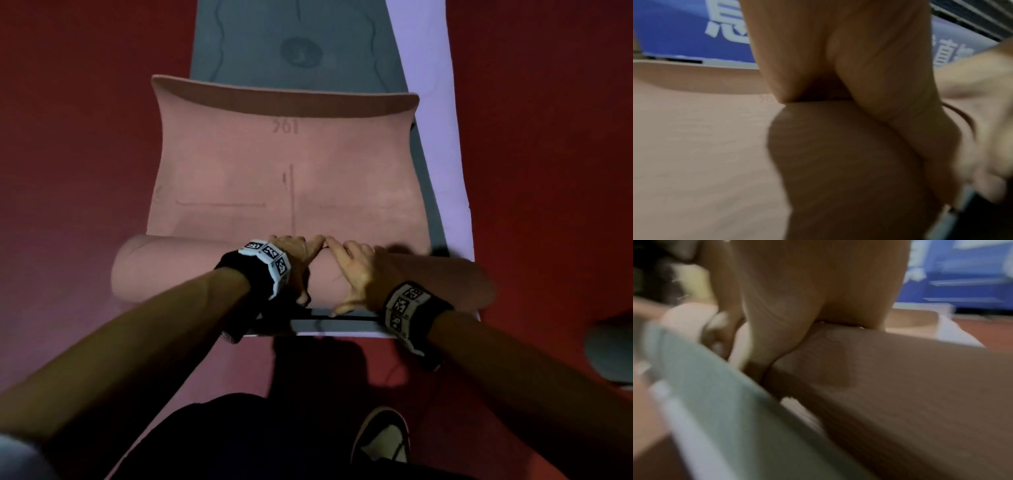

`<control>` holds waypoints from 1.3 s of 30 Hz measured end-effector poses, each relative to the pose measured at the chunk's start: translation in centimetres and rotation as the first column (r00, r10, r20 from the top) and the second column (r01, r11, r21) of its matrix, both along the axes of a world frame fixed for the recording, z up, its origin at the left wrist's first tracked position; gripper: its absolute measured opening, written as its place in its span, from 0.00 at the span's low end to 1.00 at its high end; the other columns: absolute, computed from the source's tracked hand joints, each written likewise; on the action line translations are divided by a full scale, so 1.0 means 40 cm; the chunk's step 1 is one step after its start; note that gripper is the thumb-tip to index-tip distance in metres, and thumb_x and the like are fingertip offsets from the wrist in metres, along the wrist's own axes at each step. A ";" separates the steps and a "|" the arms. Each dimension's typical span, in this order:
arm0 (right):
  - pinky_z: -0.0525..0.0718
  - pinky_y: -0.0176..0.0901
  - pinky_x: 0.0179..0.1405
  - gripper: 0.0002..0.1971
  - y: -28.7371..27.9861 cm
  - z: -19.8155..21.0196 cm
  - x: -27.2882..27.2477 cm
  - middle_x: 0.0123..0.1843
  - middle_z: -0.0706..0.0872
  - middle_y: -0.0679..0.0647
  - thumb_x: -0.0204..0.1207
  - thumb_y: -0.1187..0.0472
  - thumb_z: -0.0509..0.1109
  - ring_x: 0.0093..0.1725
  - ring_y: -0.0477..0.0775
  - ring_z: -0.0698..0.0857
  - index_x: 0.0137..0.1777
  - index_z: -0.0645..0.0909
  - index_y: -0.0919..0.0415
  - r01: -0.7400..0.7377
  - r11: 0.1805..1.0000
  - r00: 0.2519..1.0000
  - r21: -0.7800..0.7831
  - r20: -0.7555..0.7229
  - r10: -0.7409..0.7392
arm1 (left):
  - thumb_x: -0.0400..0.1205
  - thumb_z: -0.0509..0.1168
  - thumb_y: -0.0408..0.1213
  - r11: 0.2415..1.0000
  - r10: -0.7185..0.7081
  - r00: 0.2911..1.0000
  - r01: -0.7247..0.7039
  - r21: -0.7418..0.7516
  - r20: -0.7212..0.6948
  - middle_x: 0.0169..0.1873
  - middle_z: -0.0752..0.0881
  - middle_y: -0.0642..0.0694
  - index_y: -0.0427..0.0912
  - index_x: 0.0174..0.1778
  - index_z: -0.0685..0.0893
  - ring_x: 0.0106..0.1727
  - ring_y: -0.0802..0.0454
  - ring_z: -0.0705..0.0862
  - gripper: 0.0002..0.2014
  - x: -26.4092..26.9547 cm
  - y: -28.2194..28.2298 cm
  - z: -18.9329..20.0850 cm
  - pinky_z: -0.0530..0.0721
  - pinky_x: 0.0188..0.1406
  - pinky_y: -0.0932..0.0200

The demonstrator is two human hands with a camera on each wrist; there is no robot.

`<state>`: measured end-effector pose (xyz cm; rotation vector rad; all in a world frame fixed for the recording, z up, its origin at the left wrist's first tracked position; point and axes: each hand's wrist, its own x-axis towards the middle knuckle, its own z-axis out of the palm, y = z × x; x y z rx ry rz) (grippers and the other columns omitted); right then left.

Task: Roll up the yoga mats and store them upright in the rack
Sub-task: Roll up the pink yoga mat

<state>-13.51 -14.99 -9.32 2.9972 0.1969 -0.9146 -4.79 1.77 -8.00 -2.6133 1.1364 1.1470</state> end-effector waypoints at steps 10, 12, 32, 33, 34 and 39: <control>0.75 0.46 0.49 0.49 0.000 0.055 0.038 0.56 0.81 0.56 0.56 0.29 0.82 0.58 0.62 0.82 0.72 0.67 0.51 0.074 0.993 0.980 0.088 -0.193 -0.056 | 0.60 0.76 0.69 0.993 -0.097 0.938 0.113 -0.028 0.332 0.66 0.75 0.38 0.50 0.78 0.51 0.67 0.36 0.76 0.59 -0.106 0.052 -0.027 0.67 0.69 0.31; 0.77 0.47 0.49 0.45 0.006 0.057 0.034 0.51 0.80 0.53 0.52 0.27 0.83 0.52 0.60 0.81 0.64 0.69 0.49 0.111 0.989 0.971 0.095 -0.225 -0.088 | 0.59 0.78 0.65 0.991 -0.112 0.952 0.127 -0.032 0.284 0.65 0.76 0.39 0.51 0.77 0.55 0.65 0.37 0.77 0.57 -0.097 0.057 -0.016 0.71 0.66 0.35; 0.84 0.52 0.58 0.52 -0.034 0.056 0.015 0.63 0.84 0.56 0.53 0.36 0.86 0.60 0.62 0.85 0.75 0.66 0.48 0.098 0.983 0.991 0.155 -0.109 -0.081 | 0.58 0.81 0.65 0.995 -0.091 0.979 0.096 -0.020 0.185 0.67 0.76 0.39 0.49 0.78 0.57 0.67 0.36 0.77 0.58 -0.049 0.012 0.000 0.72 0.68 0.35; 0.85 0.50 0.57 0.49 -0.037 0.057 0.012 0.61 0.86 0.54 0.51 0.37 0.87 0.58 0.60 0.86 0.72 0.69 0.46 0.139 0.973 0.982 0.184 -0.153 -0.111 | 0.58 0.82 0.61 0.996 -0.087 0.986 0.089 -0.008 0.139 0.67 0.76 0.40 0.50 0.78 0.58 0.68 0.36 0.77 0.57 -0.049 0.012 0.002 0.72 0.69 0.35; 0.85 0.49 0.57 0.48 -0.038 0.060 0.008 0.61 0.86 0.52 0.50 0.37 0.88 0.58 0.58 0.86 0.70 0.71 0.44 0.169 0.964 0.973 0.206 -0.190 -0.130 | 0.58 0.83 0.58 0.997 -0.079 0.992 0.080 -0.002 0.102 0.68 0.76 0.40 0.52 0.79 0.58 0.69 0.36 0.76 0.58 -0.051 0.014 0.005 0.71 0.69 0.35; 0.83 0.54 0.66 0.51 -0.037 0.061 -0.002 0.66 0.86 0.52 0.50 0.40 0.90 0.63 0.58 0.85 0.75 0.70 0.41 0.251 0.926 0.946 0.282 -0.274 -0.173 | 0.51 0.82 0.61 0.999 -0.026 0.999 0.025 -0.025 -0.025 0.60 0.81 0.47 0.59 0.71 0.62 0.63 0.39 0.81 0.54 -0.044 0.027 0.003 0.76 0.64 0.40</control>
